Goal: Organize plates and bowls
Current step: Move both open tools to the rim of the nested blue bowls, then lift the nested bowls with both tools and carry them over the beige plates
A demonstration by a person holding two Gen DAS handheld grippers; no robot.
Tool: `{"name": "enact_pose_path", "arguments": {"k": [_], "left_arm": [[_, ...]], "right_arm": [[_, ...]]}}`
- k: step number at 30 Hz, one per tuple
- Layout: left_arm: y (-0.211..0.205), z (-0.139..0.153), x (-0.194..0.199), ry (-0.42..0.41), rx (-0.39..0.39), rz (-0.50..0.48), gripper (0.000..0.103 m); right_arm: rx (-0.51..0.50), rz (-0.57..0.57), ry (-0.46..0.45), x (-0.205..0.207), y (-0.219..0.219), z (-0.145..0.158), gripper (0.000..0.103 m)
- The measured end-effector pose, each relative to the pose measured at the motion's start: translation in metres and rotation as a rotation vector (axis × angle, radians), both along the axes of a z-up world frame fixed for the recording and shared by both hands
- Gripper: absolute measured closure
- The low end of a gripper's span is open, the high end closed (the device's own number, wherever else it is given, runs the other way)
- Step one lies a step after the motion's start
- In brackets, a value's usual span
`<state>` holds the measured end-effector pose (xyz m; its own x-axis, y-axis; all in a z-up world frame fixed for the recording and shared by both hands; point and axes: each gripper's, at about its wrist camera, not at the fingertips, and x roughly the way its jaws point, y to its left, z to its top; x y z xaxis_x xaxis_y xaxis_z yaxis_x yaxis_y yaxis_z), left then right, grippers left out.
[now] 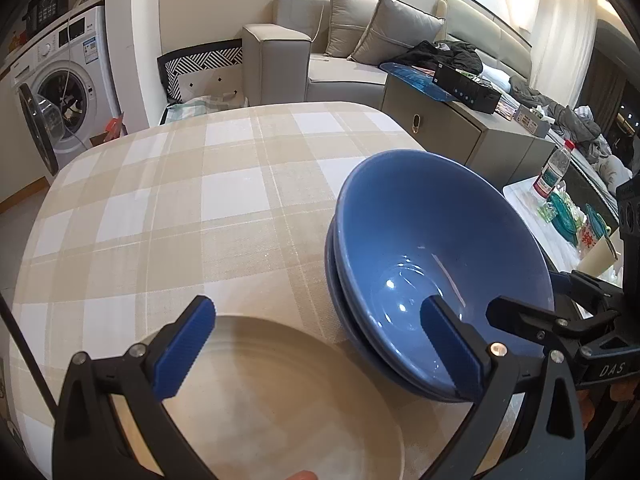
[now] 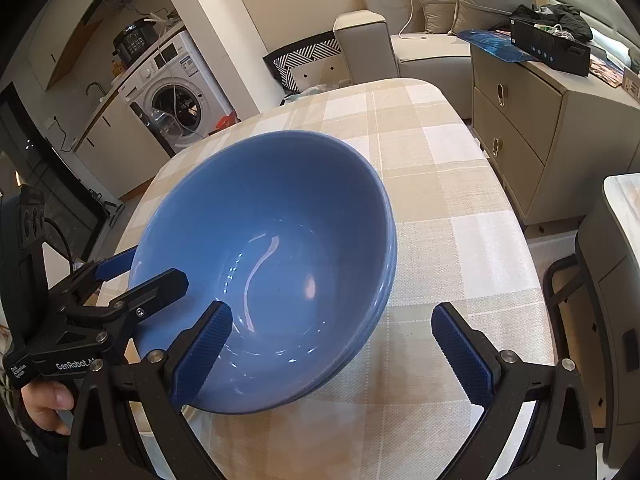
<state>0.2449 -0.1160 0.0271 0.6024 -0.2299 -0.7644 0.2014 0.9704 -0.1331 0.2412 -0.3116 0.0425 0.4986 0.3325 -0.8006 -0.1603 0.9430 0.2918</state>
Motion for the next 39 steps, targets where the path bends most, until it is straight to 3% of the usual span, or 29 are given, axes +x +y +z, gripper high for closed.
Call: {"name": "enact_pose_path", "arguments": {"k": [13,17,27,39], "left_arm": [[0.001,-0.004,0.002,0.005,-0.025,-0.005,0.008],[0.000,-0.004,0.002,0.005,-0.032,-0.014,0.017],[-0.010,-0.002,0.001,0.009,-0.048,-0.053,0.044],[-0.020,-0.001,-0.003,0.006,-0.047,-0.086,0.058]], "right_arm": [[0.010,-0.002,-0.008,-0.002,0.002,0.000,0.003],[0.001,0.004,-0.004,-0.002,0.004,0.000,0.014],[-0.013,0.019,-0.008,-0.004,0.008,0.001,0.030],[-0.031,0.033,-0.019,-0.006,0.012,0.003,0.040]]}}
